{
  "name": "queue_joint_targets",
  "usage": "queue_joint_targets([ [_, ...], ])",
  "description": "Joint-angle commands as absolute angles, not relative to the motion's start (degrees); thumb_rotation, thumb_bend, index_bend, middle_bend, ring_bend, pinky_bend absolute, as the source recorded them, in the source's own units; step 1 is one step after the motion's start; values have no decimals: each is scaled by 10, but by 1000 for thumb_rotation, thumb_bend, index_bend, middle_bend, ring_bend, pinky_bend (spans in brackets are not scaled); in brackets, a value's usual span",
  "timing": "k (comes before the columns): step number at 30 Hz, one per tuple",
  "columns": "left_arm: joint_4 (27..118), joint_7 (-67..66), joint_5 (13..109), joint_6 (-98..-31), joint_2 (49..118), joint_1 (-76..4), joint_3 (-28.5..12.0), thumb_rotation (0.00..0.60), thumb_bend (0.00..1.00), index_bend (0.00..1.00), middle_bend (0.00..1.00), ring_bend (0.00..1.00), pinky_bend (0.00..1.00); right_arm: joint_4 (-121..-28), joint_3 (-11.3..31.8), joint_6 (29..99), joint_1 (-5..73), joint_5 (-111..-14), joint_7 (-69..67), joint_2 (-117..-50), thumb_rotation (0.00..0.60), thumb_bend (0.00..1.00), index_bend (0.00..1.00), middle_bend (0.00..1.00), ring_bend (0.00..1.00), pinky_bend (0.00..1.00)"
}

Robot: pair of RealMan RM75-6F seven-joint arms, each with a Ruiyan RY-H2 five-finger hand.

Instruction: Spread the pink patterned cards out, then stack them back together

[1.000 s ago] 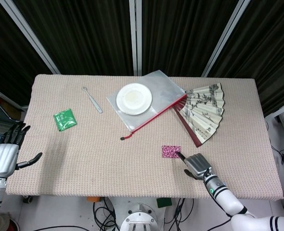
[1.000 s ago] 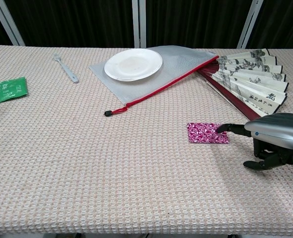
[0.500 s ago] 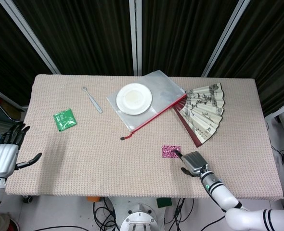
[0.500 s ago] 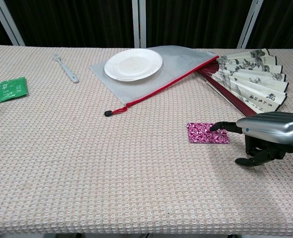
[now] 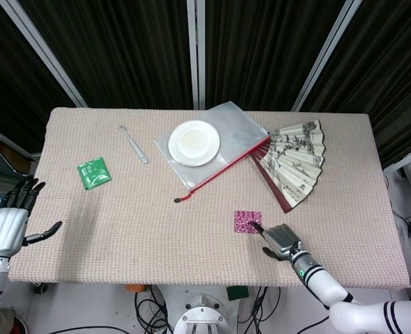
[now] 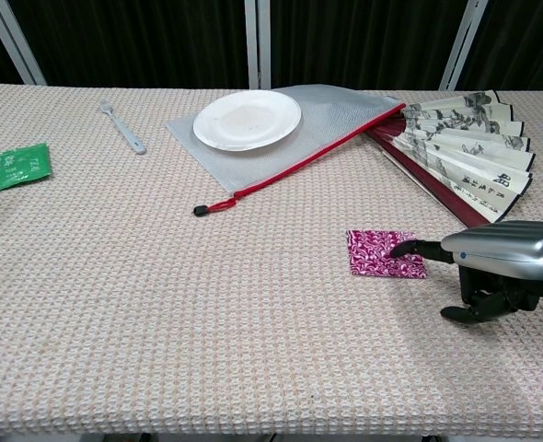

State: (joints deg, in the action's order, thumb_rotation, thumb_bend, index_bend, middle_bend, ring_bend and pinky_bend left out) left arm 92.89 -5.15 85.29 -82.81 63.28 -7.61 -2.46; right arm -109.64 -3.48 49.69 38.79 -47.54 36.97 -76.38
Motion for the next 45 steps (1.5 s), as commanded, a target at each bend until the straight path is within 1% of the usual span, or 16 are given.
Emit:
queue_joint_targets([
  [1,930,-53,853,-829,632,-75,-24,65,103,72,50,32,170,-1104,-42,501,389,-481,368,-761,600,1000,84,1000,1000,934],
  [11,931,-53,855,-830,632,-73,-21,66,103,72,50,32,170,-1143,-79,507,389,-505,368,-747,600,1000,102,1000,1000,934],
  [22,930,-53,859,-829,635,-74,-19,72,103,72,50,32,170,-1163,-99,504,386,-526,340,-728,600,1000,104,1000,1000,933],
  [29,931,-54,859,-831,634,-72,-17,73,103,72,50,32,170,-1172,-107,497,388,-543,329,-719,600,1000,140,1000,1000,934],
  [34,932,-56,859,-832,633,-71,-18,68,103,72,50,32,170,-1173,-103,515,382,-557,320,-717,600,1000,144,1000,1000,934],
  [40,931,-55,859,-830,633,-72,-18,71,104,72,50,32,170,-1171,-88,543,363,-600,282,-710,600,1000,144,1000,1000,934],
  [45,929,-52,857,-827,635,-73,-17,72,104,72,50,33,170,-1146,-71,547,365,-587,279,-720,600,1000,123,1000,1000,934],
])
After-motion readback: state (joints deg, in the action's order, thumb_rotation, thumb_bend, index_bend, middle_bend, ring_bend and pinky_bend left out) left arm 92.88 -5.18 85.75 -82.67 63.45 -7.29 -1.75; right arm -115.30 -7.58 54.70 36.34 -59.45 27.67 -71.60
